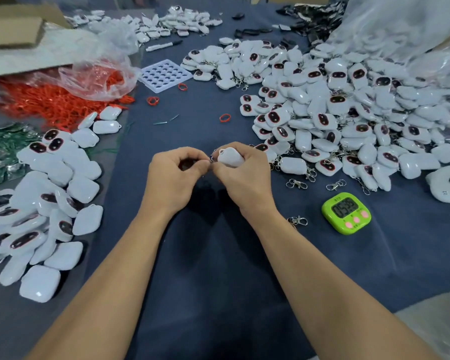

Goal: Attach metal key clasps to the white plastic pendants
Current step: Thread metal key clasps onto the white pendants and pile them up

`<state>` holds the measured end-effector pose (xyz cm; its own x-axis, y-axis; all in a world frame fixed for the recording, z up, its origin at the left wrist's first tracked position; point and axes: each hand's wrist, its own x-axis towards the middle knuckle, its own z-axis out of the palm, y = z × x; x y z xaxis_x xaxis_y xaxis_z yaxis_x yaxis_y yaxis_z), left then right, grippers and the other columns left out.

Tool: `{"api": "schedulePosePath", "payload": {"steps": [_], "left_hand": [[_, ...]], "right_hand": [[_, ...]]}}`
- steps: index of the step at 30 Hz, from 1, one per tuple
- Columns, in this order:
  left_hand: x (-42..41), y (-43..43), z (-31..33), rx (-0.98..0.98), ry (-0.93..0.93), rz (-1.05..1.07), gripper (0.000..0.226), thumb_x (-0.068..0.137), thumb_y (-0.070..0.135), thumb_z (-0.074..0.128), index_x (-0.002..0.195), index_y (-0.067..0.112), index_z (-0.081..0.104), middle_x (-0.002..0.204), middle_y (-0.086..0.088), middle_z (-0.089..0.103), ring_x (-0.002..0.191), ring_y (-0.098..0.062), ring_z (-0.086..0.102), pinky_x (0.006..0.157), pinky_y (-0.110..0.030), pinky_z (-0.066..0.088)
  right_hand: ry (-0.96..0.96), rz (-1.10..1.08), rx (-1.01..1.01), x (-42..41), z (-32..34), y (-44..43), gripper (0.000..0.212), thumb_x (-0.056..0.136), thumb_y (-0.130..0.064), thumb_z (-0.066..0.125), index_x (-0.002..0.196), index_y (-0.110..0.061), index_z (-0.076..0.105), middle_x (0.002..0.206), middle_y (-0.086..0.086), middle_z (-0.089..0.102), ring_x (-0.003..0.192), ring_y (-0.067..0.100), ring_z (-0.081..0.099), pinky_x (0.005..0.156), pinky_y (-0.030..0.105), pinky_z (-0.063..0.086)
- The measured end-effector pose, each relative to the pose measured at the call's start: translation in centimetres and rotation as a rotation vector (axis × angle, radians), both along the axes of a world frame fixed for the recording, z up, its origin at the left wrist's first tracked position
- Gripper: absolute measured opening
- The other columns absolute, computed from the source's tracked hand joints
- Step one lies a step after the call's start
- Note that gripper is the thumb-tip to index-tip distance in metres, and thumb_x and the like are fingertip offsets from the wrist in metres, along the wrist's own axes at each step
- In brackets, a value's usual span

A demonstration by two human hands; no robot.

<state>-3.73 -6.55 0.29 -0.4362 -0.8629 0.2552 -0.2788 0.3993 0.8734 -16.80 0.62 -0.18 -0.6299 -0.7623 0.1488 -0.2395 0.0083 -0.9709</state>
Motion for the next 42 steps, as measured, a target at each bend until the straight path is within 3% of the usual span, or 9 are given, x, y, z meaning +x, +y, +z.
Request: {"api": "schedulePosePath", "payload": {"steps": [8, 12, 15, 23, 26, 30, 35, 39, 42], "left_hand": [[-0.1, 1.0, 0.0, -0.215, -0.075, 0.044, 0.010, 0.088, 0.023, 0.075, 0.090, 0.032, 0.077, 0.081, 0.020, 0.073, 0.077, -0.006, 0.068, 0.074, -0.025, 0.054], [0.4, 0.5, 0.0, -0.074, 0.006, 0.180, 0.019, 0.075, 0.027, 0.083, 0.087, 0.041, 0.078, 0.074, 0.024, 0.072, 0.068, 0.001, 0.067, 0.069, -0.013, 0.052], [0.2, 0.1, 0.0, 0.065, 0.075, 0.160, 0.019, 0.076, 0.019, 0.083, 0.078, 0.037, 0.079, 0.076, 0.020, 0.075, 0.073, 0.001, 0.072, 0.071, -0.015, 0.055], [0.1, 0.4, 0.1, 0.069, 0.034, -0.022, 0.017, 0.078, 0.009, 0.079, 0.078, 0.026, 0.081, 0.072, 0.012, 0.076, 0.067, -0.007, 0.072, 0.063, -0.019, 0.054], [0.2, 0.5, 0.4, 0.091, 0.059, -0.037, 0.017, 0.077, 0.008, 0.079, 0.075, 0.025, 0.080, 0.066, 0.007, 0.073, 0.060, -0.009, 0.063, 0.058, -0.025, 0.050], [0.4, 0.4, 0.5, 0.136, 0.079, -0.091, 0.012, 0.077, 0.009, 0.079, 0.076, 0.022, 0.080, 0.070, -0.006, 0.074, 0.063, -0.028, 0.064, 0.061, -0.043, 0.052], [0.5, 0.2, 0.5, 0.114, 0.055, -0.119, 0.019, 0.074, 0.010, 0.083, 0.072, 0.029, 0.080, 0.089, 0.010, 0.074, 0.071, -0.011, 0.065, 0.063, -0.029, 0.049], [0.6, 0.2, 0.5, 0.108, 0.041, -0.135, 0.015, 0.069, 0.016, 0.076, 0.067, 0.031, 0.077, 0.091, 0.013, 0.074, 0.060, 0.000, 0.056, 0.058, -0.012, 0.039], [0.5, 0.3, 0.6, 0.133, 0.023, -0.133, 0.015, 0.066, 0.017, 0.073, 0.063, 0.032, 0.075, 0.089, 0.015, 0.074, 0.055, 0.001, 0.052, 0.056, -0.010, 0.037]], "right_hand": [[0.007, -0.027, -0.021, -0.1, -0.1, 0.1, 0.019, 0.073, -0.006, 0.077, 0.080, -0.024, 0.076, 0.080, -0.010, 0.076, 0.078, 0.010, 0.072, 0.072, 0.028, 0.060], [-0.186, -0.007, -0.040, -0.3, 0.0, 0.1, 0.016, 0.072, -0.005, 0.076, 0.078, -0.020, 0.076, 0.074, -0.005, 0.073, 0.062, 0.014, 0.064, 0.058, 0.029, 0.054], [-0.286, 0.008, -0.065, -0.4, 0.2, 0.1, 0.017, 0.071, -0.004, 0.076, 0.074, -0.021, 0.074, 0.069, -0.001, 0.069, 0.050, 0.014, 0.055, 0.048, 0.022, 0.044], [-0.293, 0.086, -0.060, -0.5, 0.4, 0.0, 0.014, 0.065, -0.005, 0.073, 0.072, -0.016, 0.074, 0.072, 0.005, 0.070, 0.055, 0.015, 0.056, 0.051, 0.026, 0.046], [-0.290, 0.133, -0.074, -0.6, 0.4, 0.1, 0.015, 0.065, -0.004, 0.073, 0.072, -0.017, 0.074, 0.071, 0.005, 0.069, 0.054, 0.014, 0.055, 0.049, 0.023, 0.045], [-0.318, 0.196, -0.070, -1.0, 0.6, 0.4, 0.018, 0.065, -0.002, 0.072, 0.072, -0.018, 0.075, 0.069, 0.003, 0.067, 0.051, 0.012, 0.055, 0.047, 0.021, 0.044], [-0.322, 0.229, -0.065, -1.1, 0.8, 0.6, 0.020, 0.064, -0.002, 0.070, 0.071, -0.020, 0.075, 0.069, 0.001, 0.067, 0.049, 0.012, 0.053, 0.045, 0.022, 0.042], [-0.307, 0.275, -0.034, -1.1, 0.9, 0.7, 0.020, 0.064, -0.003, 0.069, 0.071, -0.021, 0.075, 0.074, 0.000, 0.070, 0.050, 0.011, 0.054, 0.046, 0.021, 0.043], [-0.292, 0.335, -0.022, -1.4, 0.9, 0.7, 0.019, 0.066, 0.000, 0.069, 0.073, -0.017, 0.075, 0.077, 0.002, 0.071, 0.053, 0.009, 0.056, 0.047, 0.020, 0.045]]}}
